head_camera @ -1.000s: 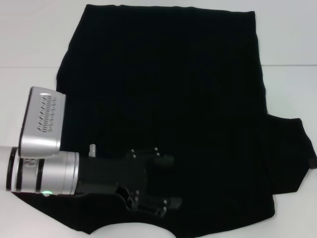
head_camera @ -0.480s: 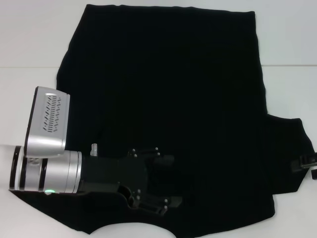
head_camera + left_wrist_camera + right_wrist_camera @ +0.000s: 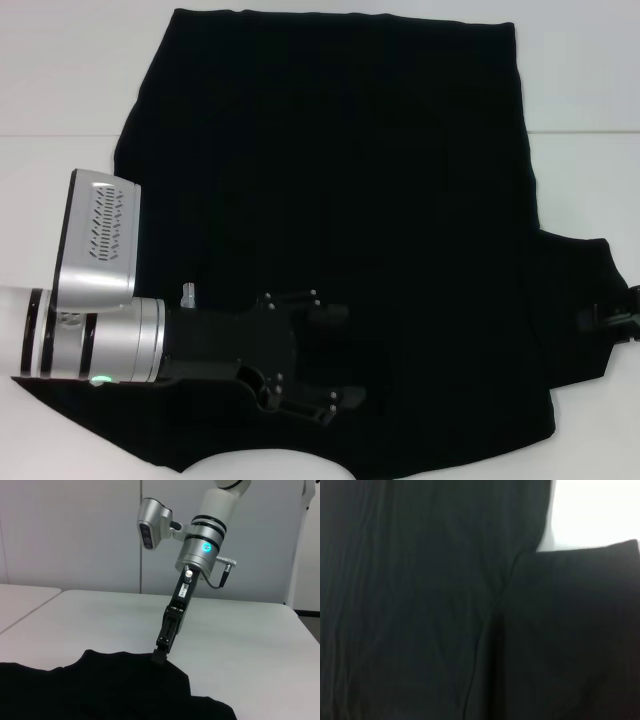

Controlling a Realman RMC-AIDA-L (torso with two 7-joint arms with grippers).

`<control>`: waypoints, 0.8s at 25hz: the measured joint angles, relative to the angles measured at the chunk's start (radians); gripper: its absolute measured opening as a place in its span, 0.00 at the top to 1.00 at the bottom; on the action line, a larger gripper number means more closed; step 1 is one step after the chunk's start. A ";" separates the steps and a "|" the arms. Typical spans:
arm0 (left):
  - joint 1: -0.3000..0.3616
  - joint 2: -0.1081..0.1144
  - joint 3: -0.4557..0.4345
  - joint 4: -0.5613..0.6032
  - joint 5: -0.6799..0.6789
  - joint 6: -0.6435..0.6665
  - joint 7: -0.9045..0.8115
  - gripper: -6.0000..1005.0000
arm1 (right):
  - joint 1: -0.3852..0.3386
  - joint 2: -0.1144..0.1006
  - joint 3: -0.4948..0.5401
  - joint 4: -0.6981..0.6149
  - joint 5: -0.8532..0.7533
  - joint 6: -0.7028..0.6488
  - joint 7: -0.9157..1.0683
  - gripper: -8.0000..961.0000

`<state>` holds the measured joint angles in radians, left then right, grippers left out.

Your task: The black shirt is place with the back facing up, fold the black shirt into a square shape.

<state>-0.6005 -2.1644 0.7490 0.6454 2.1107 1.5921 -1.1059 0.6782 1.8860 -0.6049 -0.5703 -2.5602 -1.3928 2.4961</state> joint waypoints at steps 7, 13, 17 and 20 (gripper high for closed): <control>0.000 0.001 -0.004 0.003 -0.003 -0.001 0.002 0.07 | -0.007 0.005 -0.004 0.001 0.000 0.007 0.001 0.37; 0.001 0.002 -0.005 0.003 -0.005 0.000 0.001 0.07 | -0.012 0.011 0.004 -0.007 0.000 0.012 -0.006 0.64; 0.001 0.001 -0.005 0.000 -0.007 0.000 0.001 0.07 | -0.017 0.009 0.006 -0.009 0.005 0.024 -0.016 0.86; 0.004 0.000 -0.006 -0.001 -0.009 0.005 0.000 0.07 | -0.026 0.004 0.020 -0.009 0.007 0.035 -0.036 0.96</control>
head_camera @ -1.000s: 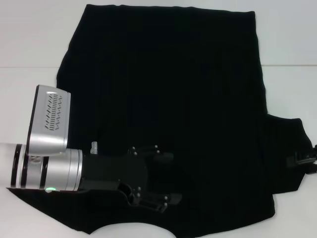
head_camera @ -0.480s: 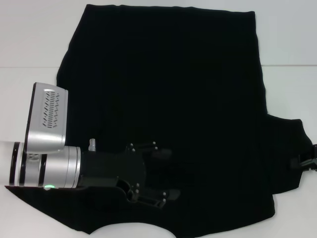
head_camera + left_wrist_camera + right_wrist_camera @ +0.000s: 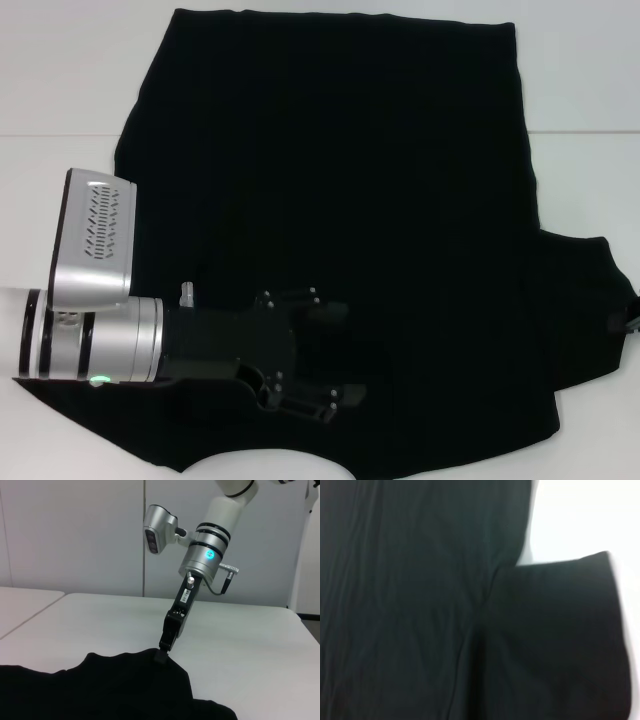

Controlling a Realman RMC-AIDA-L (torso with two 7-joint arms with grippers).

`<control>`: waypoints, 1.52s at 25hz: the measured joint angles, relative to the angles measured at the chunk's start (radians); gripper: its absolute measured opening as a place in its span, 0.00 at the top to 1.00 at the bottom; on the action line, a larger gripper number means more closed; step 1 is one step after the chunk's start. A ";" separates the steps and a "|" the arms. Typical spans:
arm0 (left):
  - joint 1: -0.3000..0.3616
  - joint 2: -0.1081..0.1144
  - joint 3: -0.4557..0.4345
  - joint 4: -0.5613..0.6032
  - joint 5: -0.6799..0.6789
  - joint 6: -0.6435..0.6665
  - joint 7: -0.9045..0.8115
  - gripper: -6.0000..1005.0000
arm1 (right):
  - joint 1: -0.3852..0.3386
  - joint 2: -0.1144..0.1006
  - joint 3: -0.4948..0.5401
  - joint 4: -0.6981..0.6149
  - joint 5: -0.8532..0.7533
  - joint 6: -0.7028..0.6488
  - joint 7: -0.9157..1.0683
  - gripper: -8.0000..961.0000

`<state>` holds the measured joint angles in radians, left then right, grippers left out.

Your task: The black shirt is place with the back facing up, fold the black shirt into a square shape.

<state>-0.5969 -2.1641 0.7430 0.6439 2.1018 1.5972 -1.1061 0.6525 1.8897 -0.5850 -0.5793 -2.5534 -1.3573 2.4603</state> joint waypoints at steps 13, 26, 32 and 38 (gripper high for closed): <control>0.004 -0.003 -0.001 -0.024 -0.032 0.006 -0.003 0.07 | -0.004 -0.009 0.122 0.003 0.005 0.039 -0.133 0.98; 0.002 -0.003 -0.001 -0.026 -0.037 -0.002 -0.003 0.07 | 0.062 0.009 0.106 0.011 0.072 0.046 -0.206 0.97; -0.003 -0.002 -0.001 -0.026 -0.037 -0.006 -0.003 0.07 | 0.136 0.046 0.017 0.024 0.077 -0.025 -0.215 0.97; -0.004 -0.001 -0.003 -0.025 -0.037 -0.007 -0.003 0.07 | 0.190 0.078 -0.057 0.022 0.076 -0.015 -0.181 0.96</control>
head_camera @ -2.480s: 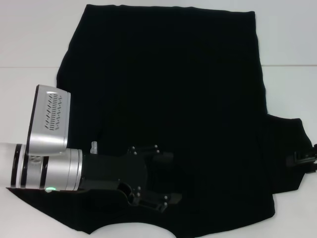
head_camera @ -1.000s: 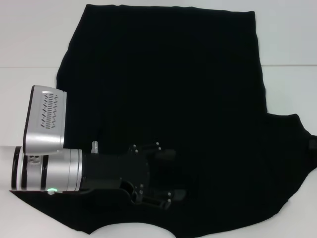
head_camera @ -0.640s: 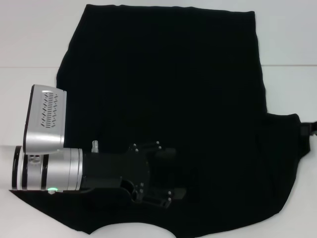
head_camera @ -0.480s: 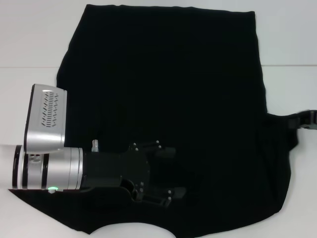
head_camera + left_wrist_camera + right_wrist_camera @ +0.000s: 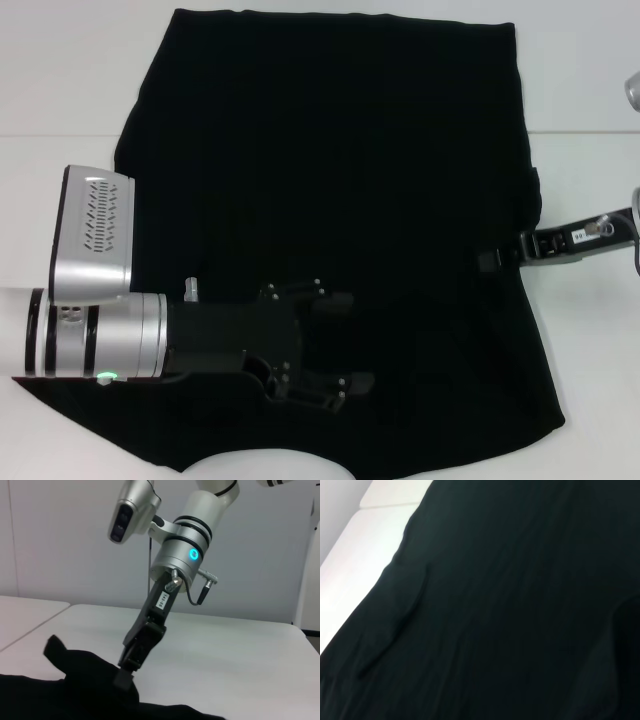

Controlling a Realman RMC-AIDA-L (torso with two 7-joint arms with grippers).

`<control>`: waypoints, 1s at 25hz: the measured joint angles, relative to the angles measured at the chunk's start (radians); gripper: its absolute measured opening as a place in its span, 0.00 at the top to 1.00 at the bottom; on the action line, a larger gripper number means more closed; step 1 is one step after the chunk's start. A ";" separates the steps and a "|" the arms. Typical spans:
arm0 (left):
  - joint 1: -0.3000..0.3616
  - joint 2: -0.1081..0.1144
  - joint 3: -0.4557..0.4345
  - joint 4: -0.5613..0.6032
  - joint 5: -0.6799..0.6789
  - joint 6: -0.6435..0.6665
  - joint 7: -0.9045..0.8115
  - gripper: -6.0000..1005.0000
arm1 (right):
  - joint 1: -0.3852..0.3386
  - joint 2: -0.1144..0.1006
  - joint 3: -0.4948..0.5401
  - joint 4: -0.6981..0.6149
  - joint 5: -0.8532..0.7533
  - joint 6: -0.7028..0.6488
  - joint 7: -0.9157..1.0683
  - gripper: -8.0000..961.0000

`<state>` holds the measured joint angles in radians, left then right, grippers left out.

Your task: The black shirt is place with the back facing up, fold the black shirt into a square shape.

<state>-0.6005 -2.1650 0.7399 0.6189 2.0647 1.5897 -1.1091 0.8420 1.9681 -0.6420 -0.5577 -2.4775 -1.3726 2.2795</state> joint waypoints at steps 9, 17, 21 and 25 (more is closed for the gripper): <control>-0.001 0.002 -0.002 0.002 0.000 -0.017 0.000 0.07 | 0.023 0.010 -0.002 -0.002 0.015 0.029 0.030 0.96; -0.001 0.004 -0.037 0.005 0.000 -0.029 -0.010 0.07 | 0.027 0.006 0.000 0.000 0.036 0.011 0.020 0.76; 0.001 0.015 -0.113 0.012 0.000 -0.026 -0.070 0.07 | 0.011 0.002 0.004 0.001 0.061 0.009 0.007 0.57; 0.019 0.043 -0.207 0.047 0.003 -0.007 -0.225 0.07 | -0.021 0.002 0.005 0.003 0.148 -0.007 -0.081 0.44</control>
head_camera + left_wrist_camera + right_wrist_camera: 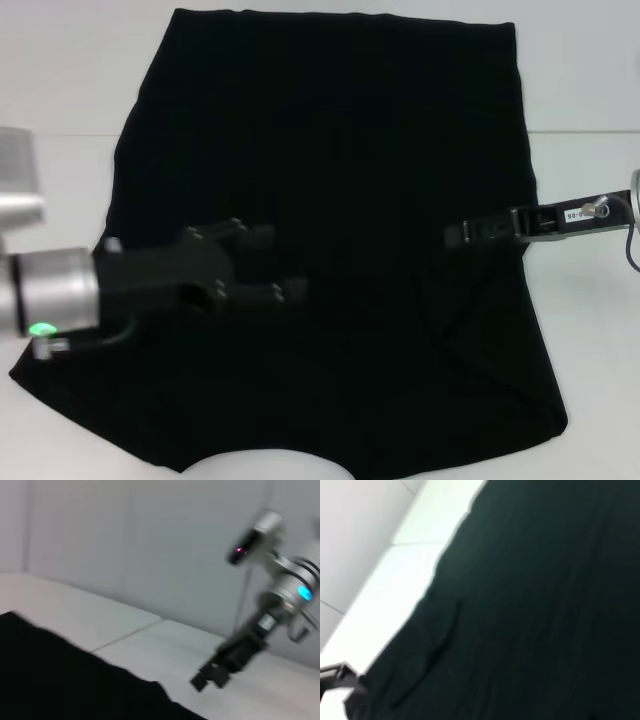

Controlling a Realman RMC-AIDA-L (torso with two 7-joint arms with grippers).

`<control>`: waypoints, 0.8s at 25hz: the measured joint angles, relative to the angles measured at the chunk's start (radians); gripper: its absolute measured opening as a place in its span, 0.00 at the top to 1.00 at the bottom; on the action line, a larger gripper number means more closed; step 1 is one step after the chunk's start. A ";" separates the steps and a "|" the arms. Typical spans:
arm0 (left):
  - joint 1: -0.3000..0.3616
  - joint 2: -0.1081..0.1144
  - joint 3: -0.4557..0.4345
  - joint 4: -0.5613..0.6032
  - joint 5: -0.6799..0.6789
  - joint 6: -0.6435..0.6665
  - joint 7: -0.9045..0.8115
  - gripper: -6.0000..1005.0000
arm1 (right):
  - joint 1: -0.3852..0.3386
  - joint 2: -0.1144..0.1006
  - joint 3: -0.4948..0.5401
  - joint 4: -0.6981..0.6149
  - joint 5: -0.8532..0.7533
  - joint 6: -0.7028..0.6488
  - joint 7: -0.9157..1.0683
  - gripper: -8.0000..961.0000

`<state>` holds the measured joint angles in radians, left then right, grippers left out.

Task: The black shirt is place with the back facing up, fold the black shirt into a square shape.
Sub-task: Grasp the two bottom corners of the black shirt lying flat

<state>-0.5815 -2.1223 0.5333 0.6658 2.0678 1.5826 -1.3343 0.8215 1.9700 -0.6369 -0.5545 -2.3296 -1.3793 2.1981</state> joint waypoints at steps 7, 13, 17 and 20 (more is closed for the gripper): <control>0.087 0.031 -0.126 0.164 0.043 0.099 -0.298 0.07 | -0.046 0.022 -0.003 0.047 0.162 -0.029 -0.243 0.22; 0.121 0.035 -0.263 0.306 0.238 0.128 -0.503 0.07 | -0.041 0.044 -0.006 0.080 0.201 -0.025 -0.376 0.06; 0.130 0.044 -0.328 0.345 0.337 0.122 -0.593 0.07 | -0.035 0.047 -0.007 0.080 0.201 -0.017 -0.380 0.05; 0.133 0.049 -0.369 0.360 0.414 0.093 -0.657 0.07 | -0.035 0.047 -0.003 0.077 0.203 -0.015 -0.379 0.09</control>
<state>-0.4484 -2.0732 0.1643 1.0262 2.4817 1.6757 -1.9910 0.7870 2.0174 -0.6397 -0.4777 -2.1261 -1.3947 1.8189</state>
